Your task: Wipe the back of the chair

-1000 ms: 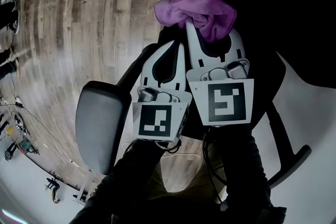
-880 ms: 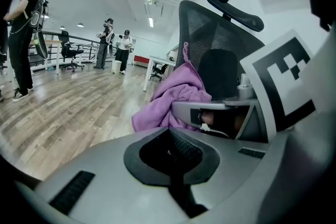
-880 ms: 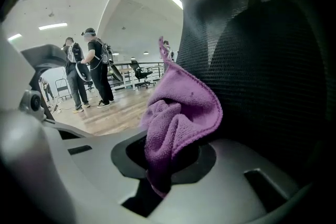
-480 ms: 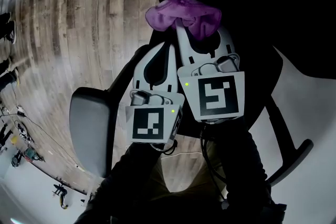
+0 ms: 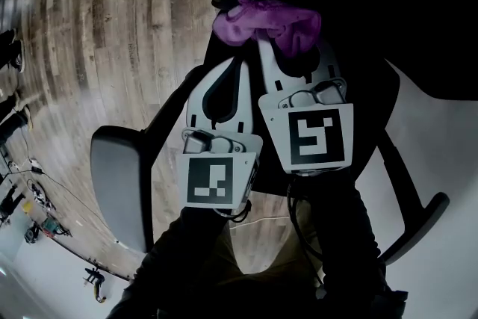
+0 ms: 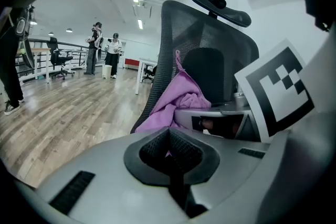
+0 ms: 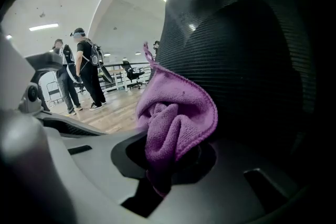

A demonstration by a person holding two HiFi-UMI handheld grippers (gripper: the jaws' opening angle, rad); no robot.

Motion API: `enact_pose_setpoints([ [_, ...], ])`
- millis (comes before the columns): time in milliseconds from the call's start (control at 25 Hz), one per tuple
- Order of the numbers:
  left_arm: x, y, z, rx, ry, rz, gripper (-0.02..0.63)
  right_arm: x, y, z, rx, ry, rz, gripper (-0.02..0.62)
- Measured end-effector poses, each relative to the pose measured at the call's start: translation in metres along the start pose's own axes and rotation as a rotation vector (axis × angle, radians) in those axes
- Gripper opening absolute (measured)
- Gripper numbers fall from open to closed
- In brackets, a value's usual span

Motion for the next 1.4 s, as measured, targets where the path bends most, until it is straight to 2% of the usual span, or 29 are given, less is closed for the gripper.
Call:
enact_pose_setpoints([
  [520, -0.043, -0.006, -0.002, -0.034, 0.083, -0.073, 0.0, -0.037, 0.018, 0.04, -0.013, 0.099, -0.053, 0.061],
  [760, -0.071, -0.007, 0.002, -0.033, 0.122, -0.084, 0.0, -0.05, 0.024, 0.061, -0.024, 0.142, -0.089, 0.063],
  [1400, -0.156, -0.026, 0.001, -0.048, 0.23, -0.18, 0.0, -0.097, 0.031, 0.144, -0.038, 0.239, -0.128, 0.063],
])
Point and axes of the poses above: the fingertips, and each gripper's own axes: z backward along the fingers, x to its left, y out of its underside, the point moved 4 cm from there along z, backward along the fingers, and after that the axes turned 11 degrees about -y, right-handed, at the moved point
